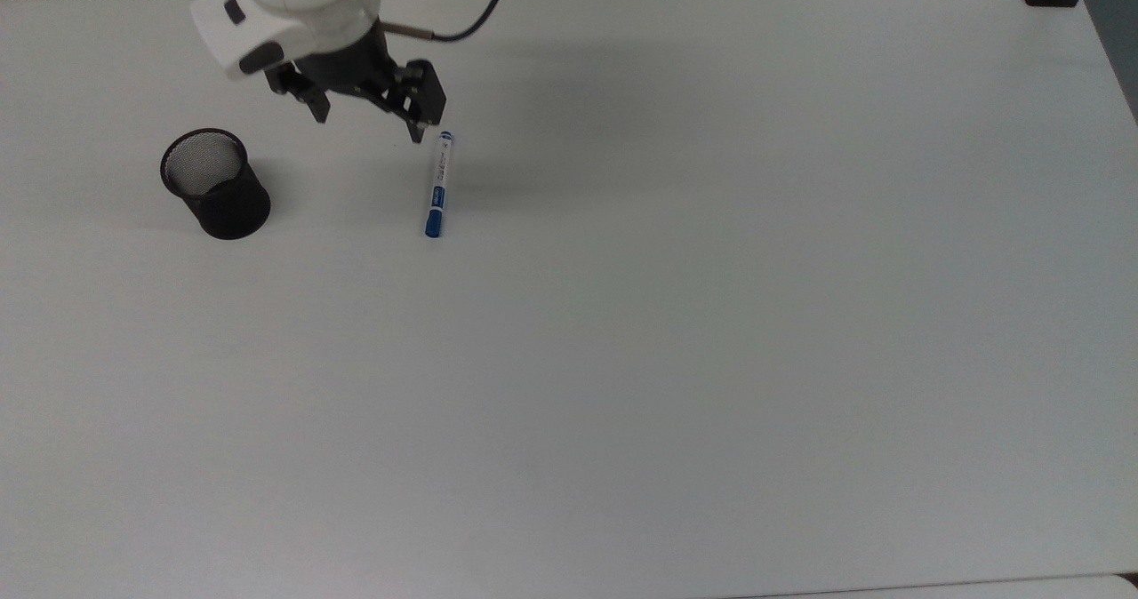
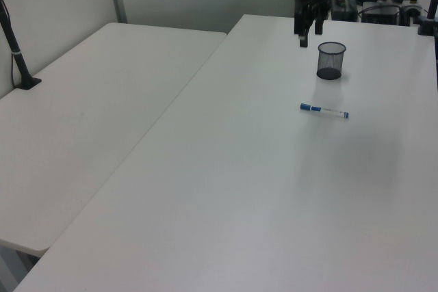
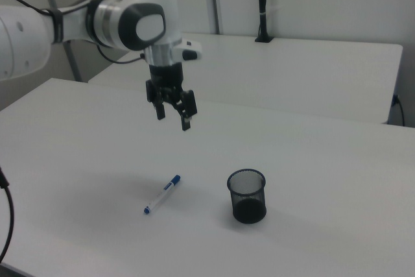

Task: Insert the marker
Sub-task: 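Lower the gripper onto the marker and close it around the marker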

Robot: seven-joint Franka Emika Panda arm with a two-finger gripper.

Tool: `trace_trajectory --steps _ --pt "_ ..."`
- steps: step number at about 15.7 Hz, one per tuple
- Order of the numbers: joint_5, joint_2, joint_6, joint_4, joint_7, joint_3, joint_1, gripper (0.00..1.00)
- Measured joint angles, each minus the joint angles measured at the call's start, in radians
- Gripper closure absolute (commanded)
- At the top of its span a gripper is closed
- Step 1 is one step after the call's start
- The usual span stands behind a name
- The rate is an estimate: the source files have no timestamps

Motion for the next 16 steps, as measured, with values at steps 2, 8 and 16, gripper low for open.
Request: trace_trajectory --steps 2,8,16 --pt "0.000 0.050 0.032 -0.003 0.024 0.000 0.002 0.00" --pt "0.000 0.133 0.052 -0.076 0.030 0.002 0.021 0.03" --pt "0.000 0.150 0.121 -0.181 0.028 0.005 0.054 0.30"
